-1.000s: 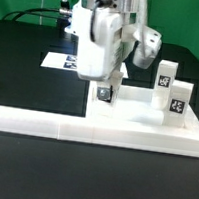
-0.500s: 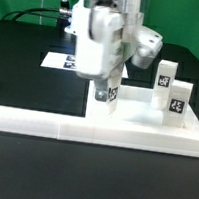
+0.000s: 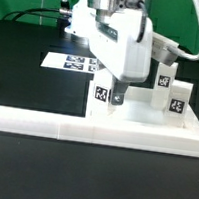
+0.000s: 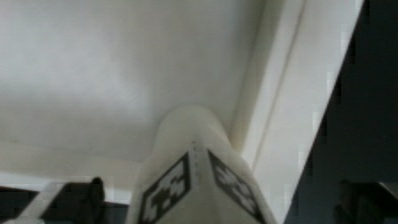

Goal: Assemble square table

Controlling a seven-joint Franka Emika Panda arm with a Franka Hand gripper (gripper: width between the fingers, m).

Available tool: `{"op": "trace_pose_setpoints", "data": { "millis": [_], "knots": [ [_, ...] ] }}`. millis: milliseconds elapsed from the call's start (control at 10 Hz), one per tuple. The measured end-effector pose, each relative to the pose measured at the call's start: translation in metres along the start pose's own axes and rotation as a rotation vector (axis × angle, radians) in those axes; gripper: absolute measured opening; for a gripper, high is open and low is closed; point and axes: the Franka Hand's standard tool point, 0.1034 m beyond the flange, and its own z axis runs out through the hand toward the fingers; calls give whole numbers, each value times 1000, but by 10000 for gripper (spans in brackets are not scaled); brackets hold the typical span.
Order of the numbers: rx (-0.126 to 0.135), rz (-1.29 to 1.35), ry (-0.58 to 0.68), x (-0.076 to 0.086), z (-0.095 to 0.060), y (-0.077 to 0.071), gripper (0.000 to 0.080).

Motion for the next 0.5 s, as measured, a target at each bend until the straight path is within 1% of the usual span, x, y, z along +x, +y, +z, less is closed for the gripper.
{"op": "trace_pose_setpoints", "data": {
  "millis": [100,200,400,500],
  "knots": [
    [-11,-202,14,3,-1,0,649],
    [-11,-345,19,3,-2,-1,649],
    [-13,-524,20,4,-3,0,649],
    [-14,-526,20,4,-2,0,524]
  ]
}}
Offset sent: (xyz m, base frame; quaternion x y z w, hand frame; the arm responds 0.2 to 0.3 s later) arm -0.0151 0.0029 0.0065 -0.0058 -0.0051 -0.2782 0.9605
